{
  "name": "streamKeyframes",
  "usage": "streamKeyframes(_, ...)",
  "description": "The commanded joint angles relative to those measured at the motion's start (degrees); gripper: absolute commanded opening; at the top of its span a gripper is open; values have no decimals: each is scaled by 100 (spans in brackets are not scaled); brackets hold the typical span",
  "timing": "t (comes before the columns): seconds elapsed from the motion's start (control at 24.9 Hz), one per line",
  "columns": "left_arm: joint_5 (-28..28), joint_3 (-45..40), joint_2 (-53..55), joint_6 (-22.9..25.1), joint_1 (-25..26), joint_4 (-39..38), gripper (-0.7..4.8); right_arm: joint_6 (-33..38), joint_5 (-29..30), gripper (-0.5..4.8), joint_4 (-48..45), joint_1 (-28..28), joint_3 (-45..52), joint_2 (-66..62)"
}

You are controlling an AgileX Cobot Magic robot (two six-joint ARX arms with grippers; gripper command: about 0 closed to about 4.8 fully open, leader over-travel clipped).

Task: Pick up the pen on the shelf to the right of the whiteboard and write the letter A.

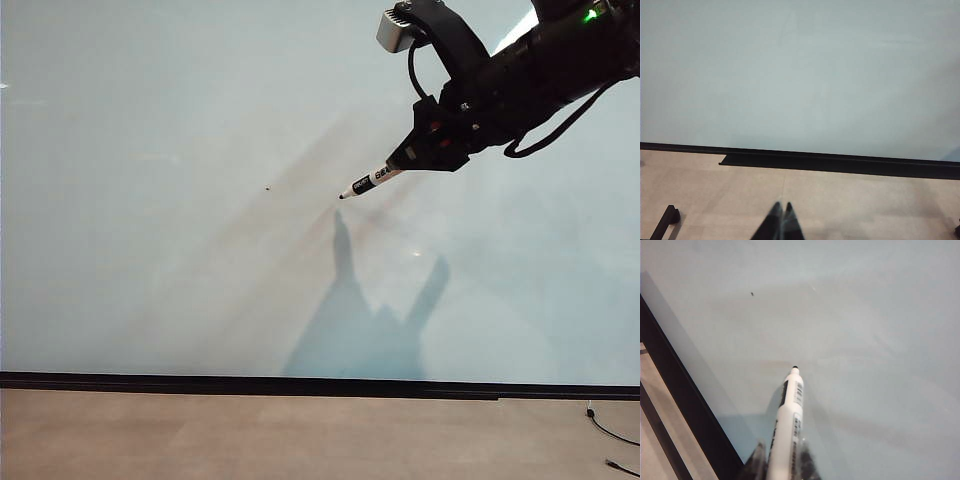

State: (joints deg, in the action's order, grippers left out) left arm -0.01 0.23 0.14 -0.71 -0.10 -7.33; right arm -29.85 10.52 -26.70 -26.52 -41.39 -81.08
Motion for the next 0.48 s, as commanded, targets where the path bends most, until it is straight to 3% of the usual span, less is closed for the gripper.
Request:
streamKeyframes(0.04,22,15,4,24,0,52,-5,-24,9,-9,-131,-2,-31,26)
streamKeyframes(0.48,20,15,4,26,0,52,-5,-20,-264,-9,-166,0,-31,26)
